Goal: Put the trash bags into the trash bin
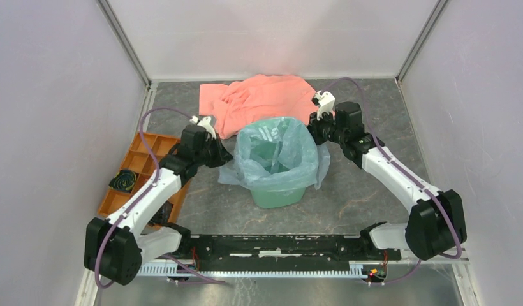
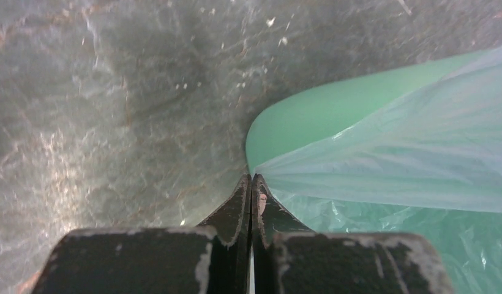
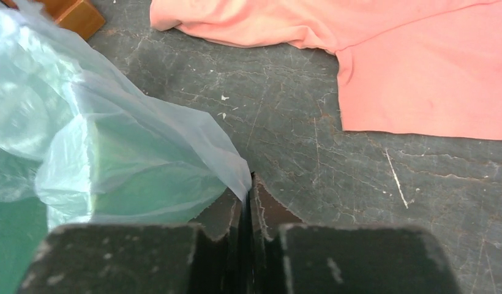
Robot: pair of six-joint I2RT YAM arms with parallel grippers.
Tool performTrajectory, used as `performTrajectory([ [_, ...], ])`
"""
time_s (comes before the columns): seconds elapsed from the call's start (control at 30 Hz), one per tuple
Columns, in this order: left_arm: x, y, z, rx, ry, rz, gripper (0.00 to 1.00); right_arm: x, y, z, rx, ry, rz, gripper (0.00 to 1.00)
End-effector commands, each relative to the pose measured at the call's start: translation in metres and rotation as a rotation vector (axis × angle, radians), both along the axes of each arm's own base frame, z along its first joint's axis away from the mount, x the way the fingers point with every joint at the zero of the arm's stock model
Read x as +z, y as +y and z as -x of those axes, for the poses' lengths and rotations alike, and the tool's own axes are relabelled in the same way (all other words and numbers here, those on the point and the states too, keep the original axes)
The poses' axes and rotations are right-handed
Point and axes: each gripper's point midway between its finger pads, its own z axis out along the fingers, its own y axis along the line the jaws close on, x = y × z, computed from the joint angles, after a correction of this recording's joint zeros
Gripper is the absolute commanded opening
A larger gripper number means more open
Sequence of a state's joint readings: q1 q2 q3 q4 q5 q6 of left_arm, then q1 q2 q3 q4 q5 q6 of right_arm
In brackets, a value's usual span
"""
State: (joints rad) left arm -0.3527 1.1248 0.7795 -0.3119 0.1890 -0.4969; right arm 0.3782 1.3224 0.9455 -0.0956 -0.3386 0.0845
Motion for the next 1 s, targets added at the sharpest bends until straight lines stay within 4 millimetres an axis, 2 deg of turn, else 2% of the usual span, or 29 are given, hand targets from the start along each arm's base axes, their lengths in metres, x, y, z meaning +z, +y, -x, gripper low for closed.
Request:
performTrajectory([
  [0.0,0.015,0.006,0.007,0.044,-0.042,0.041,0.02,0.005,-0.009,0.001,-0.026,-0.006,0.032,0.14],
  [0.07,0.016,0.010,0.012,0.044,-0.038,0.028,0.04,0.005,-0.016,0.008,-0.047,0.021,0.056,0.17],
  [0.13,0.020,0.010,0.017,0.025,-0.045,0.023,0.11,0.013,-0.023,0.018,-0.054,0.023,0.070,0.25],
  [0.2,0.025,0.011,0.021,0.019,-0.060,0.028,0.24,0.026,-0.032,0.029,-0.068,0.002,0.088,0.36],
  [0.37,0.030,0.015,0.031,0.022,-0.070,0.027,0.46,0.056,-0.068,0.044,-0.190,-0.056,0.167,0.60],
  [0.5,0.027,0.016,0.039,0.034,-0.063,0.051,0.66,0.047,-0.093,0.055,-0.292,-0.035,0.233,0.75],
  [0.63,0.016,0.016,0.045,0.047,-0.046,0.078,0.70,0.031,-0.101,0.064,-0.327,-0.022,0.231,0.82],
  [0.73,0.006,0.011,0.050,0.040,-0.012,0.114,0.68,0.021,-0.100,0.067,-0.328,-0.005,0.222,0.79],
  [0.83,-0.006,-0.001,0.058,0.021,0.038,0.195,0.60,0.004,-0.096,0.070,-0.310,0.007,0.206,0.64],
  [0.9,-0.013,-0.012,0.063,0.006,0.069,0.281,0.49,-0.012,-0.093,0.072,-0.302,0.011,0.184,0.53],
  [0.97,-0.021,-0.020,0.068,-0.008,0.100,0.346,0.33,-0.031,-0.082,0.075,-0.264,0.019,0.130,0.40],
])
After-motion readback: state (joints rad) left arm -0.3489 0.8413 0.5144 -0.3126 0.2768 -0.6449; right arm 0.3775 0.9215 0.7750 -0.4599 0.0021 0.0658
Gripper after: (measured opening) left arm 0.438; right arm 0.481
